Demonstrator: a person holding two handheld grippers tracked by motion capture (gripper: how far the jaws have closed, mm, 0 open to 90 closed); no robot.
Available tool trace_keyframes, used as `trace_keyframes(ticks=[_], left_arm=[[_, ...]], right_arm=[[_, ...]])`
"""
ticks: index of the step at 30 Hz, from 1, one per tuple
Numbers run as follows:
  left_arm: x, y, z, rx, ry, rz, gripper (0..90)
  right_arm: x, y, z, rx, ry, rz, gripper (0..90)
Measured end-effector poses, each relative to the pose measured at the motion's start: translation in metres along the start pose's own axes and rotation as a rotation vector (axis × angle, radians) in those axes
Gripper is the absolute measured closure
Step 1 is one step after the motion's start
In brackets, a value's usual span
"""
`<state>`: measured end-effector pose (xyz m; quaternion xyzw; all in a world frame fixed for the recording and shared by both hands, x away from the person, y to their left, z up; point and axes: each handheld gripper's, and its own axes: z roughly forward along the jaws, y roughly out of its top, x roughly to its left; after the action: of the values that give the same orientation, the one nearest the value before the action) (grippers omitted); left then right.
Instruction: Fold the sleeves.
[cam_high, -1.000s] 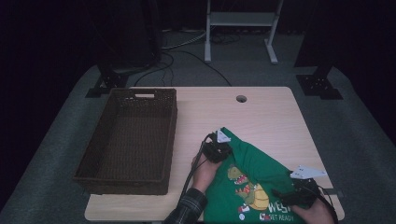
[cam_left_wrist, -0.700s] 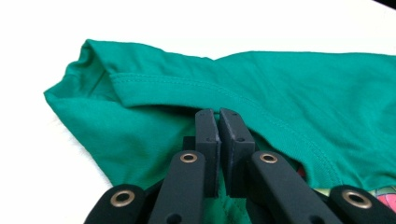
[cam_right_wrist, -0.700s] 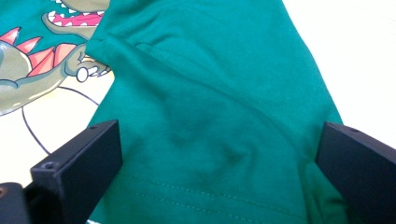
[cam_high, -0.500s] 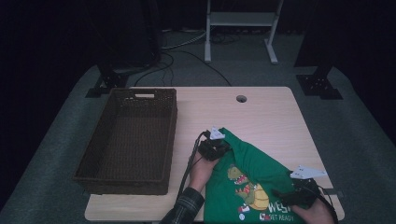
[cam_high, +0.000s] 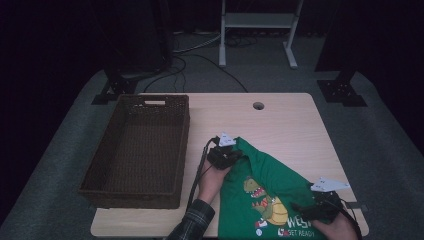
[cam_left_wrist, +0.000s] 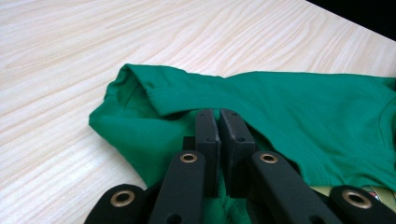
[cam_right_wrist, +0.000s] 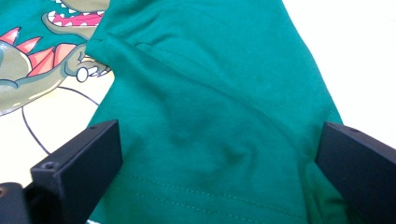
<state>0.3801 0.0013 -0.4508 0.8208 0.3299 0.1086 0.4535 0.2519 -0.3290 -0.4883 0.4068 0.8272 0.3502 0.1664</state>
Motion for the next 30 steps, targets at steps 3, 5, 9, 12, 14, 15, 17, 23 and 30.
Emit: trace_keyframes(ticks=[3,5,9,12,14,15,17,23,30], left_arm=[[0.001,0.0,-0.002,0.0,0.003,-0.001,87.0],[0.002,-0.001,-0.003,-0.002,0.006,-0.006,87.0],[0.005,-0.002,-0.006,-0.004,0.014,-0.01,87.0],[0.008,-0.003,-0.008,-0.008,0.02,-0.015,87.0],[0.01,-0.003,-0.01,-0.007,0.024,-0.017,87.0],[0.011,-0.004,-0.011,-0.009,0.027,-0.021,86.9],[0.012,-0.005,-0.012,-0.008,0.032,-0.024,87.0],[0.018,-0.01,-0.017,-0.009,0.049,-0.037,86.9],[0.022,-0.013,-0.02,-0.005,0.073,-0.042,86.9]], right_arm=[[0.0,0.0,0.0,0.0,0.0,0.0,0.0],[0.0,0.0,0.0,0.0,0.0,0.0,0.0],[0.0,0.0,0.0,0.0,0.0,0.0,0.0],[0.0,0.0,0.0,0.0,0.0,0.0,0.0],[0.0,0.0,0.0,0.0,0.0,0.0,0.0],[0.0,0.0,0.0,0.0,0.0,0.0,0.0],[0.0,0.0,0.0,0.0,0.0,0.0,0.0],[0.0,0.0,0.0,0.0,0.0,0.0,0.0],[0.0,0.0,0.0,0.0,0.0,0.0,0.0]])
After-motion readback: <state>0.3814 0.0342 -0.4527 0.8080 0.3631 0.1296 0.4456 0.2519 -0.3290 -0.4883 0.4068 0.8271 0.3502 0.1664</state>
